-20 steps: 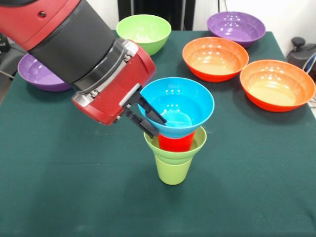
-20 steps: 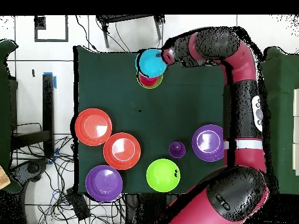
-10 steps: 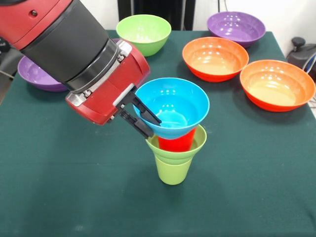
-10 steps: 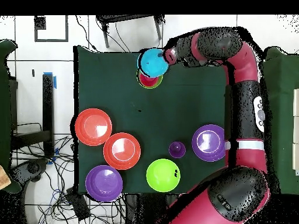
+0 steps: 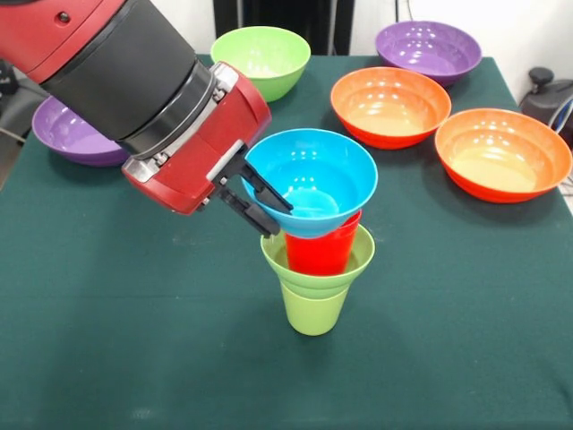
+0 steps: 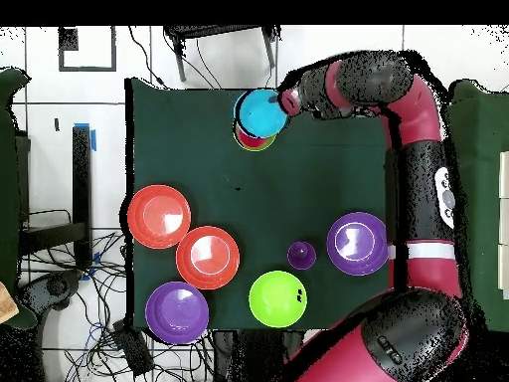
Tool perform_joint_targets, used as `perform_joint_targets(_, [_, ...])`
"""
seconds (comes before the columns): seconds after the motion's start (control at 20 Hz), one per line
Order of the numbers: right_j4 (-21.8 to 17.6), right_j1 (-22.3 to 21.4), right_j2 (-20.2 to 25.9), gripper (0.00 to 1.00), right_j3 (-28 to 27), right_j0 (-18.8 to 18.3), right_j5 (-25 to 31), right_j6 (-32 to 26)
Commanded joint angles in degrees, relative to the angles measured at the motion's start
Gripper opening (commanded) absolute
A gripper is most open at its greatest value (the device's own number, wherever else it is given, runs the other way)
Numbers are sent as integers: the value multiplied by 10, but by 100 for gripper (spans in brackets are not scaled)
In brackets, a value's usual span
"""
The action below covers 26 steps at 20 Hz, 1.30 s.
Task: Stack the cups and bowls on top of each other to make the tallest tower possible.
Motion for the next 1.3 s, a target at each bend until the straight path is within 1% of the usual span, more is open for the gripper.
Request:
perform_joint_targets(0.05, [4,3,-42,0,43,2,-7,0])
perform_joint_targets(0.5, [9,0,-42,0,69,-4,-38,10])
perform_joint_targets(1.0, [5,5,-42,0,70,-5,-39,3])
perform_joint_targets(1.3, [4,3,-40,0,92,-19,-50,-5])
